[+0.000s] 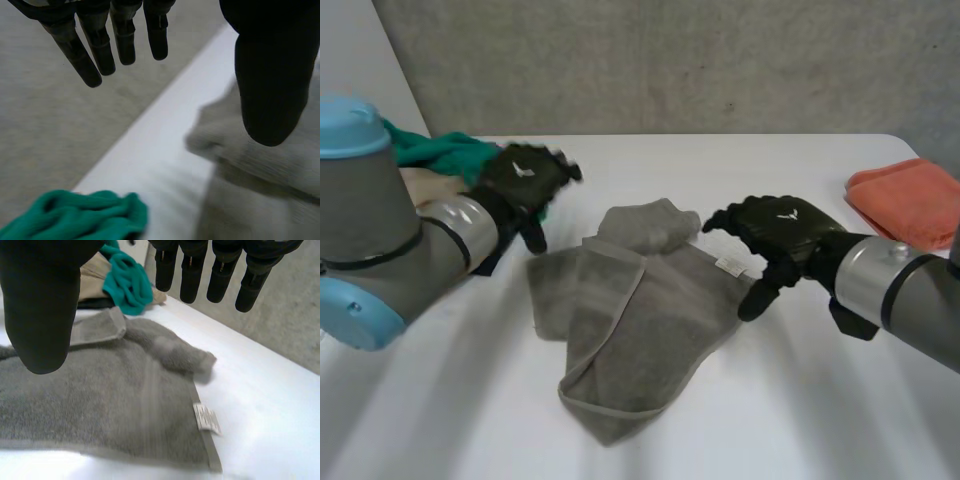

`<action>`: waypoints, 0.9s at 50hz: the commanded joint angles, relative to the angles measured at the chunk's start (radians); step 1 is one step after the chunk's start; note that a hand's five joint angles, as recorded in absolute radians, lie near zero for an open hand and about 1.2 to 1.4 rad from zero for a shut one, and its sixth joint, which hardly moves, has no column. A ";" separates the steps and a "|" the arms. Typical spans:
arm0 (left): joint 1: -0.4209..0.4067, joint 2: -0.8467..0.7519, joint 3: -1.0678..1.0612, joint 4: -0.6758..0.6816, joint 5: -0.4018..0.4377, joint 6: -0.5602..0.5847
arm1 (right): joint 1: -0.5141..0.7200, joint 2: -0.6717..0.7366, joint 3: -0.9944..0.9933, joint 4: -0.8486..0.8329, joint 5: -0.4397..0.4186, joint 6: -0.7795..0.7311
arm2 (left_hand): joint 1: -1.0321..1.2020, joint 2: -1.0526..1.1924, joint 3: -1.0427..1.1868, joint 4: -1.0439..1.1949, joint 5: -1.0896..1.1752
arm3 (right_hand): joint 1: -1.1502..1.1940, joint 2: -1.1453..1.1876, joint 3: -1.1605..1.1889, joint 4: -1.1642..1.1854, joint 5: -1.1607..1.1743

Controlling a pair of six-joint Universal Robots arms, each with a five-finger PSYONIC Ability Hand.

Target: Fold the laundry.

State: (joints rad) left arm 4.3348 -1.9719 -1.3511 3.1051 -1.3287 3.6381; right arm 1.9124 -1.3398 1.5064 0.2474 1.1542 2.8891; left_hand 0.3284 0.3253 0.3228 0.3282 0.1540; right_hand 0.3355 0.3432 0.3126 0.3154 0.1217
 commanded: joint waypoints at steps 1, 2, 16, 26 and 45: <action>-0.083 -0.015 -0.051 -0.051 0.083 0.200 | -0.041 0.054 0.090 0.001 -0.008 -0.183 | 0.140 0.143 0.146 0.141 0.140 | -0.023 -0.031 0.000 -0.003 0.016; -0.101 -0.030 -0.042 -0.037 0.088 0.244 | -0.041 0.071 0.104 0.003 -0.010 -0.223 | 0.149 0.152 0.155 0.149 0.149 | -0.026 -0.034 -0.003 -0.006 0.013; -0.155 -0.289 0.191 -0.069 -0.023 0.381 | -0.049 0.180 0.158 -0.112 0.007 -0.280 | 0.149 0.152 0.155 0.149 0.149 | -0.014 -0.022 0.009 0.006 0.025; -0.161 -0.389 0.289 -0.079 -0.012 0.390 | -0.018 0.209 0.152 -0.157 0.036 -0.320 | 0.503 0.506 0.509 0.503 0.503 | -0.011 -0.019 0.012 0.009 0.028; -0.123 0.108 0.147 -0.068 -0.018 0.194 | 0.080 0.226 0.057 -0.138 0.076 -0.128 | 1.068 1.071 1.073 1.068 1.068 | -0.161 -0.169 -0.138 -0.141 -0.122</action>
State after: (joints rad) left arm 4.1870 -2.0447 -1.1669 3.0364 -1.3716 3.9437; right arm 1.9307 -1.1181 1.5997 0.0933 1.2304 2.6273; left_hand 1.1517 1.1911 1.1818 1.1938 0.9889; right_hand 0.2434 0.2150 0.2107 0.2152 0.0503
